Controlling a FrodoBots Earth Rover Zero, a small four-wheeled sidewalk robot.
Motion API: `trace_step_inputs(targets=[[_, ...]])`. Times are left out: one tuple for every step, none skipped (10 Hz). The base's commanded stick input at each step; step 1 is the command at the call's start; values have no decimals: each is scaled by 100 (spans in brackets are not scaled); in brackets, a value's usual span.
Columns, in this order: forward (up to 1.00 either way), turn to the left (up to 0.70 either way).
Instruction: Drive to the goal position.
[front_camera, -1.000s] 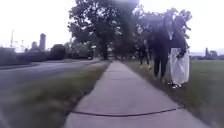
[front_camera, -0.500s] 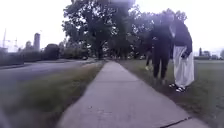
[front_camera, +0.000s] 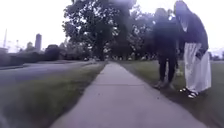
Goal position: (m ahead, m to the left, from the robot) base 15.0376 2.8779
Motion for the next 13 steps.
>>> trace_step_inputs(targets=[[70, 0], [70, 0], [70, 0], [70, 0], [70, 0], [70, 0], [70, 0], [70, 0], [70, 0], [70, 0], [70, 0], [70, 0], [70, 0]])
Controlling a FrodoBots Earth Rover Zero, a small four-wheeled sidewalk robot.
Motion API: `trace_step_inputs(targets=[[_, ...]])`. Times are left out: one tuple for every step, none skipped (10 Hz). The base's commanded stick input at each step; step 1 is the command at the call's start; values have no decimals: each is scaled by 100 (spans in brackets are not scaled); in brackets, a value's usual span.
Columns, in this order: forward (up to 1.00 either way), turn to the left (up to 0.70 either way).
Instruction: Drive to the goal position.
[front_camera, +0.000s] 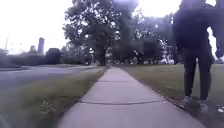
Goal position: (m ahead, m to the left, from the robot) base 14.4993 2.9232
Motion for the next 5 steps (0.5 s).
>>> trace_step_inputs(targets=[[70, 0], [70, 0], [70, 0], [70, 0], [70, 0]])
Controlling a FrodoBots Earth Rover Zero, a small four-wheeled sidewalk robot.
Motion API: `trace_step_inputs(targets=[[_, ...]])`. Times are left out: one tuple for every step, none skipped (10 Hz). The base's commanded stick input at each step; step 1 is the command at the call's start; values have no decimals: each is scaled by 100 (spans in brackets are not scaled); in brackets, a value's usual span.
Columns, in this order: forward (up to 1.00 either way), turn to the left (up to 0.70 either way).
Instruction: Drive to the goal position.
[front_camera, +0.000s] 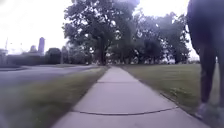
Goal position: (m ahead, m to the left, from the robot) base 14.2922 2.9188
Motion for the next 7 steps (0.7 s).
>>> trace_step_inputs(targets=[[70, 0], [70, 0], [70, -4], [70, -11], [70, -14], [70, -14], [70, 0]])
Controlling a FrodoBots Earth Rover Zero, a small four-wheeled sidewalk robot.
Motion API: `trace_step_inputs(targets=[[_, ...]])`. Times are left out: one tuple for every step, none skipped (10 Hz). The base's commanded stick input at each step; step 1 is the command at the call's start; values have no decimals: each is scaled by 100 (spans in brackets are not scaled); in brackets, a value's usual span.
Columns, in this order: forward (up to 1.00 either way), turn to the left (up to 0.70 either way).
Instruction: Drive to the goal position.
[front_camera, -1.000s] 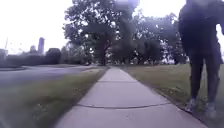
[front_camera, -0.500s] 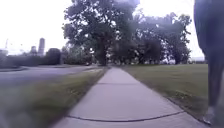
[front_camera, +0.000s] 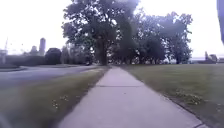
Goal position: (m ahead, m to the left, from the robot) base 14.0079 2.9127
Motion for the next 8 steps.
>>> trace_step_inputs(targets=[[70, 0], [70, 0], [70, 0], [70, 0], [70, 0], [70, 0], [70, 0], [70, 0]])
